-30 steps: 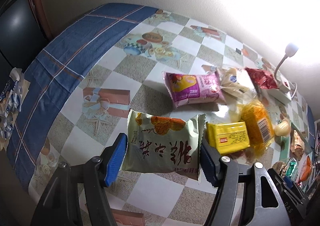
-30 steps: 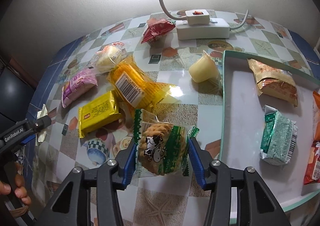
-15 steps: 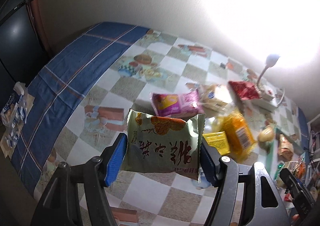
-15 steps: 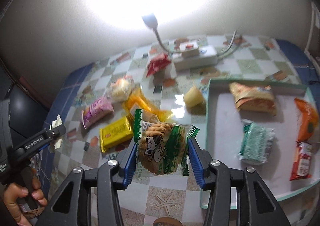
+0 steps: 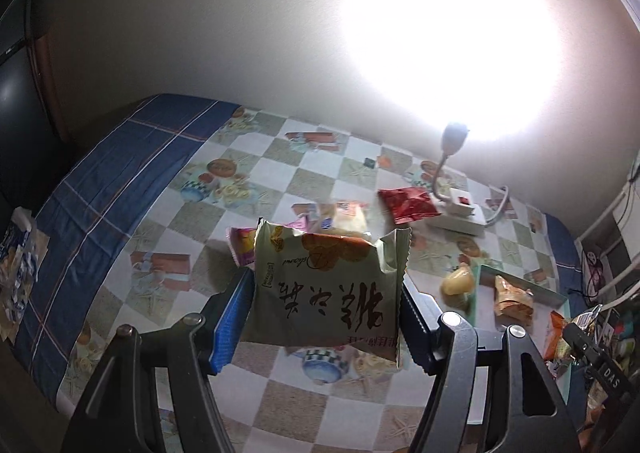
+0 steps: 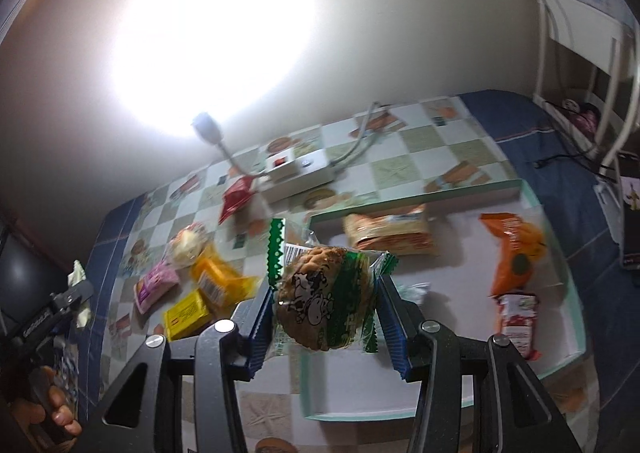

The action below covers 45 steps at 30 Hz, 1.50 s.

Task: Organize snacks
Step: 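Lift both held packs and carry them over the white tray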

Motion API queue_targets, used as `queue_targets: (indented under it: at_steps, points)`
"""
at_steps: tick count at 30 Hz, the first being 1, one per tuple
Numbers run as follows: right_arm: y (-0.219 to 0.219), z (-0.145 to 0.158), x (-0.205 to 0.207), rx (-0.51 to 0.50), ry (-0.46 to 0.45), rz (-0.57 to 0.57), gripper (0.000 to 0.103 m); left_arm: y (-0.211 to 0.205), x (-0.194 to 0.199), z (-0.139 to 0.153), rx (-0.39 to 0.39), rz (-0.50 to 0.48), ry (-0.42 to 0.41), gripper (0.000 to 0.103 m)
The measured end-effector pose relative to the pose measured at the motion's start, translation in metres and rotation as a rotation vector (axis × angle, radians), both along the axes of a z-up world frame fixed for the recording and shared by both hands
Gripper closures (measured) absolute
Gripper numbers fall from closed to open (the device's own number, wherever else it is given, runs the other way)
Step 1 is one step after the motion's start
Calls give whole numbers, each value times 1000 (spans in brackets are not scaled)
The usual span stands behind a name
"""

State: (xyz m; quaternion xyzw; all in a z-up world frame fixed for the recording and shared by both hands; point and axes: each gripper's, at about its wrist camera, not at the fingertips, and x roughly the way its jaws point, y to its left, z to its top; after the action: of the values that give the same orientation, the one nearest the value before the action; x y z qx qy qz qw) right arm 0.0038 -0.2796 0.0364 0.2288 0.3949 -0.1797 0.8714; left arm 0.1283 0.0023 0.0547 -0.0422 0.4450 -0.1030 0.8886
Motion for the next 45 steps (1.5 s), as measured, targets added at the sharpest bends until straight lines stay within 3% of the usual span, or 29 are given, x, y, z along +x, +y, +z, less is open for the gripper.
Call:
queue_targets:
  at_steps: [13, 23, 34, 45]
  points:
    - [-82, 4, -54, 14, -13, -218, 52, -70, -29, 11, 13, -142, -44, 33]
    - [-116, 1, -82, 29, -10, -311, 52, -140, -63, 6, 57, -335, -50, 33]
    - [-133, -16, -89, 44, 70, -342, 51, -195, -99, -20, 148, -508, -25, 33]
    - [-119, -41, -65, 81, 168, -252, 51, -228, -113, -66, 240, -596, 66, 33]
